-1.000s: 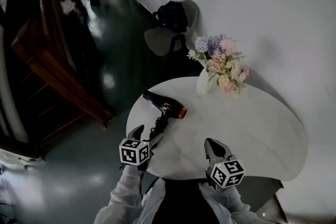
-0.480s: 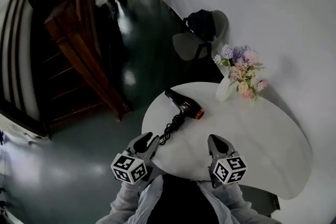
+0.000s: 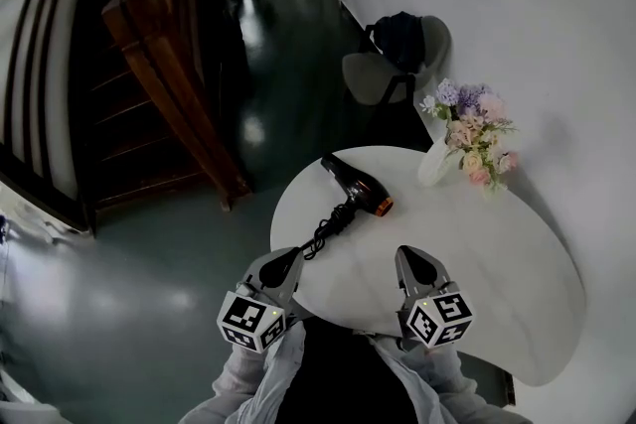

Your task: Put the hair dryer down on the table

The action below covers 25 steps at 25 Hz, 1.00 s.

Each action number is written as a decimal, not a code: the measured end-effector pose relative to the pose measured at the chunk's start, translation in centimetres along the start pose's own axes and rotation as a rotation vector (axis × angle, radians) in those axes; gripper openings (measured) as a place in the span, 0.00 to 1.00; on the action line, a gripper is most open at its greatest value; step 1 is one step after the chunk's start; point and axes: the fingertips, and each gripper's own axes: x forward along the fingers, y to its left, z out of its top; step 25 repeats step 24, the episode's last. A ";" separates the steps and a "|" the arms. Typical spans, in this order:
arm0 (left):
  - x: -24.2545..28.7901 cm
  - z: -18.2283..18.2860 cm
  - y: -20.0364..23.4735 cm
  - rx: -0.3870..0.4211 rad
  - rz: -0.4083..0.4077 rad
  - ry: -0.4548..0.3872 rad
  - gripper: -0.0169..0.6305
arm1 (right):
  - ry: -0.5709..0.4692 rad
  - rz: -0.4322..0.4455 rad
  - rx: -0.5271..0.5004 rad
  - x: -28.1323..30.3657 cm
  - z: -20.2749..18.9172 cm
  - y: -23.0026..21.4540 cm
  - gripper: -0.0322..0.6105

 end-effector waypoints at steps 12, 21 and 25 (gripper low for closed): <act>2.5 -1.3 -0.6 0.020 -0.025 0.063 0.03 | 0.013 -0.047 -0.016 -0.4 -0.6 -1.0 0.06; 3.9 -1.7 0.2 0.016 -0.036 0.071 0.03 | 0.024 -0.097 -0.007 -1.0 -1.1 -2.3 0.06; 4.3 -1.8 0.3 0.016 -0.045 0.073 0.03 | 0.024 -0.114 -0.006 -1.0 -1.1 -2.7 0.06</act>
